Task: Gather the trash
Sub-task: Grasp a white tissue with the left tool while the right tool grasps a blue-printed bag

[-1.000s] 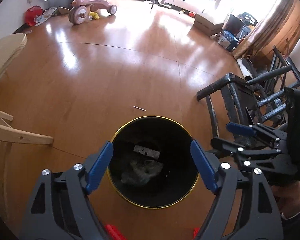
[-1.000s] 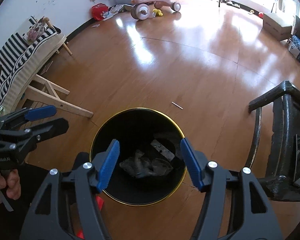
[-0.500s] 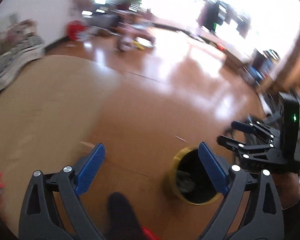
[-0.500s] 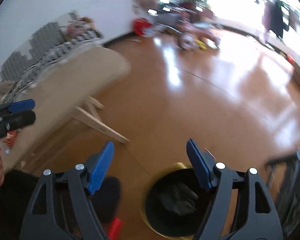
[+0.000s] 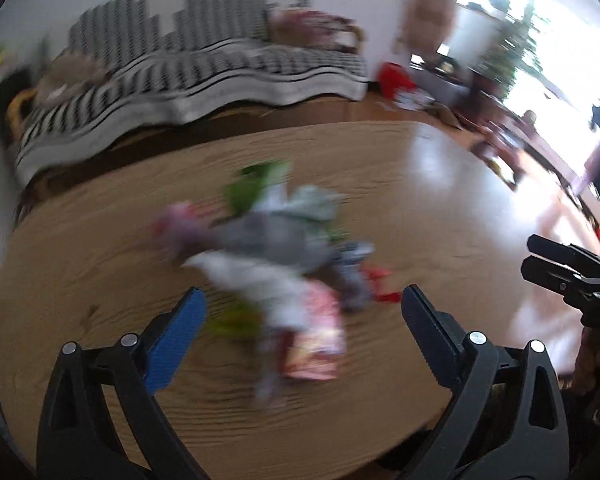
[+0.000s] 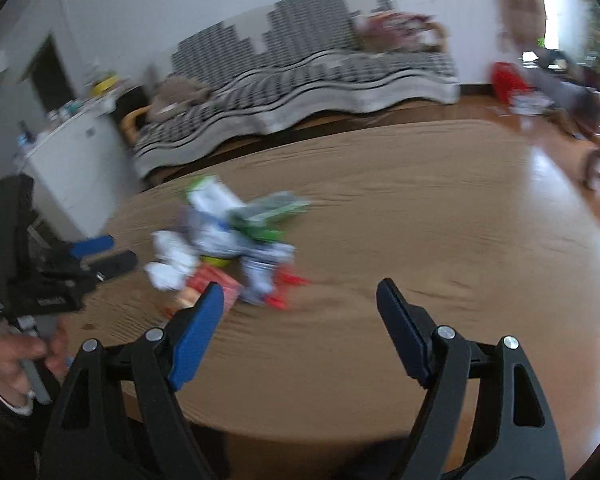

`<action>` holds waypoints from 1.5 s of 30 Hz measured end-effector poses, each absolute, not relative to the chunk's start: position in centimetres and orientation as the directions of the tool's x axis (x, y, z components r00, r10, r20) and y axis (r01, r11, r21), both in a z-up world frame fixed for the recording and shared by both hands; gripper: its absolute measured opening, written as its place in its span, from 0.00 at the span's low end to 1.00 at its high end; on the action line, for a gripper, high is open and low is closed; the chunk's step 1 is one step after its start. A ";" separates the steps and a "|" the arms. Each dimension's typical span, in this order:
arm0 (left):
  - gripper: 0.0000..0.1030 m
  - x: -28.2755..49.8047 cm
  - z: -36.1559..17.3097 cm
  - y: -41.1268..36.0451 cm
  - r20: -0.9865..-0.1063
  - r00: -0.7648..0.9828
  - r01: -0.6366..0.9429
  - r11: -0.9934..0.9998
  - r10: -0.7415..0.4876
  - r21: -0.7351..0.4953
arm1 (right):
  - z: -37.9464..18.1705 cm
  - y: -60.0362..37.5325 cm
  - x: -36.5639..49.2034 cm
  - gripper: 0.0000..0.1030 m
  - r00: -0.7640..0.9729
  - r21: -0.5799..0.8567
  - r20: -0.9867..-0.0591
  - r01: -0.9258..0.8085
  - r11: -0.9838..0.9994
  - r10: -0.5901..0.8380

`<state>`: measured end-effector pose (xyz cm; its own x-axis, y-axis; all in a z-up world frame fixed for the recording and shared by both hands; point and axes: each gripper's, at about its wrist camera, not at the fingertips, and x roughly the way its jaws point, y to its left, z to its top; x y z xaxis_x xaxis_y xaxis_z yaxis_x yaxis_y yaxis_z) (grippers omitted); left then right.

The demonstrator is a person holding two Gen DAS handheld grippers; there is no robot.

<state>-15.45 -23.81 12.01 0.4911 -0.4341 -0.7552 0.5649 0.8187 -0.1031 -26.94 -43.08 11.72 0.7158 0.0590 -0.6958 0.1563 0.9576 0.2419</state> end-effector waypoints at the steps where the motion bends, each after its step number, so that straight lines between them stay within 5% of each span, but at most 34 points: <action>1: 0.92 -14.5 11.4 -22.8 -0.761 0.491 0.546 0.830 -0.425 -0.112 | 11.3 -41.7 -24.8 0.74 0.708 0.257 -0.700 0.126 0.958 0.094; 14: 0.93 -9.5 7.6 -21.1 -0.747 0.394 0.502 0.806 -0.535 -0.312 | 6.9 -38.2 -12.8 0.73 0.641 0.370 -0.727 0.064 0.927 0.246; 24: 0.92 -5.6 4.4 -20.2 -0.738 0.338 0.400 0.799 -0.584 -0.449 | 4.2 -37.7 -9.2 0.61 0.580 0.399 -0.751 0.018 0.917 0.315; 29: 0.90 -4.7 3.2 -19.9 -0.727 0.310 0.361 0.783 -0.612 -0.506 | 3.3 -37.3 -8.3 0.44 0.561 0.402 -0.760 0.008 0.915 0.329; 31: 0.74 -4.8 2.8 -20.4 -0.726 0.287 0.369 0.772 -0.625 -0.518 | 3.1 -37.1 -8.2 0.34 0.559 0.404 -0.759 0.003 0.915 0.333; 32: 0.69 -5.0 2.7 -20.7 -0.728 0.274 0.375 0.766 -0.629 -0.521 | 3.2 -36.9 -8.3 0.32 0.562 0.396 -0.760 0.003 0.918 0.326; 34: 0.42 -5.1 2.5 -21.1 -0.723 0.248 0.381 0.751 -0.645 -0.540 | 3.5 -36.5 -8.7 0.29 0.569 0.370 -0.762 -0.009 0.929 0.309; 37: 0.20 -5.5 3.1 -21.1 -0.725 0.254 0.388 0.755 -0.640 -0.530 | 4.4 -36.0 -9.4 0.26 0.592 0.336 -0.754 -0.022 0.942 0.283; 45: 0.17 -7.3 6.9 -18.7 -0.665 0.333 0.396 0.739 -0.669 -0.545 | 7.6 -36.0 -12.1 0.25 0.666 0.319 -0.696 -0.048 0.946 0.268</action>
